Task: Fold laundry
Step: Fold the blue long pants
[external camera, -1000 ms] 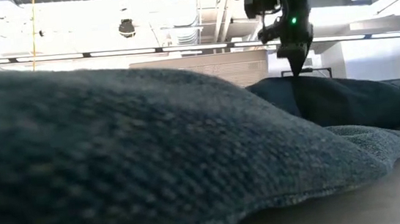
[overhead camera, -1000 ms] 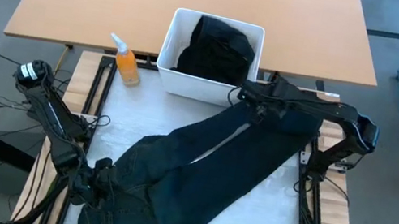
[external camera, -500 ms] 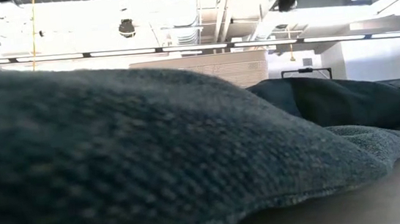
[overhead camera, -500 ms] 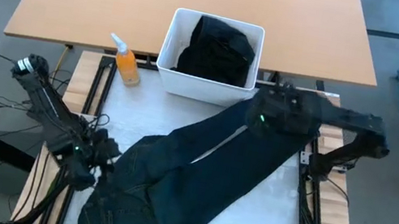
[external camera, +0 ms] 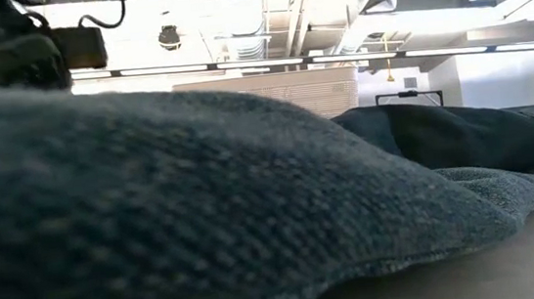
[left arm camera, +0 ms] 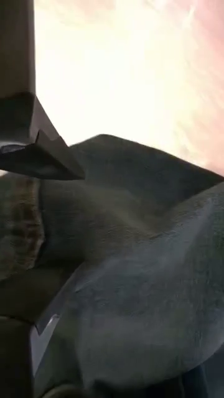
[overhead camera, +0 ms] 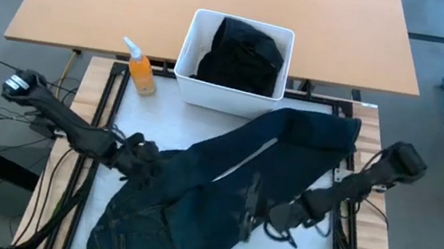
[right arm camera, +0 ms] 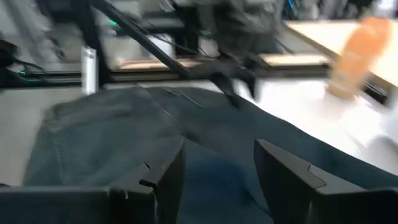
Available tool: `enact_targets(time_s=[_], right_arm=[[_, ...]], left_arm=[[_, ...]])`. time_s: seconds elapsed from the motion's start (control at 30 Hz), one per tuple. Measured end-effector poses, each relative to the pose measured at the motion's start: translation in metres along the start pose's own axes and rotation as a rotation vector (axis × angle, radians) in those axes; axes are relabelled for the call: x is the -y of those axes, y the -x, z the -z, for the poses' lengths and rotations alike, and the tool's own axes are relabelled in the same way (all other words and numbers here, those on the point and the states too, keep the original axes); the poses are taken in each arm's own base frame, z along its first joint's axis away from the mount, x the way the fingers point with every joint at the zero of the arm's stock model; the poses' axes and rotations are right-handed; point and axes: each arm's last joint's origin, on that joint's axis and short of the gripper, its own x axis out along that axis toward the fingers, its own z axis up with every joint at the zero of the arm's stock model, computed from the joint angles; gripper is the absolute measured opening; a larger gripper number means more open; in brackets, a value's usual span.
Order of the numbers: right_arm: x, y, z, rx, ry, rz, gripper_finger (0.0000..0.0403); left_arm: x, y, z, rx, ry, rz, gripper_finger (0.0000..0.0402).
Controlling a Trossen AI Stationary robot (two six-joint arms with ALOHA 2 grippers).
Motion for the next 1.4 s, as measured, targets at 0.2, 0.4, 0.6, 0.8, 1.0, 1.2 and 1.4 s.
enact_targets(time_s=[0.2, 0.4, 0.6, 0.8, 1.0, 1.2, 1.4], right_arm=[[-0.012, -0.038, 0.048, -0.059, -0.022, 0.033, 0.0214], [-0.007, -0.058, 0.073, -0.137, -0.093, 0.041, 0.0214], [0.005, -0.068, 0.088, -0.216, -0.133, 0.076, 0.0214], [0.023, -0.072, 0.109, -0.400, -0.184, 0.152, 0.0214], [0.035, -0.067, 0.120, -0.533, -0.241, 0.250, 0.0214], [0.037, -0.062, 0.121, -0.614, -0.326, 0.254, 0.0214], [0.030, -0.046, 0.124, -0.666, -0.390, 0.327, 0.0214]], left_arm=[[0.010, -0.038, 0.001, -0.045, -0.017, 0.121, 0.0215], [0.015, -0.067, 0.011, -0.150, -0.067, 0.047, 0.0136], [0.021, -0.057, -0.004, -0.165, -0.147, -0.031, 0.0014], [0.019, 0.006, -0.052, -0.050, -0.203, -0.202, 0.0006], [0.015, 0.053, -0.079, 0.085, -0.180, -0.195, 0.0004], [0.008, 0.048, -0.067, 0.015, -0.177, -0.253, 0.0003], [-0.001, 0.030, -0.047, -0.129, -0.175, -0.377, 0.0003]])
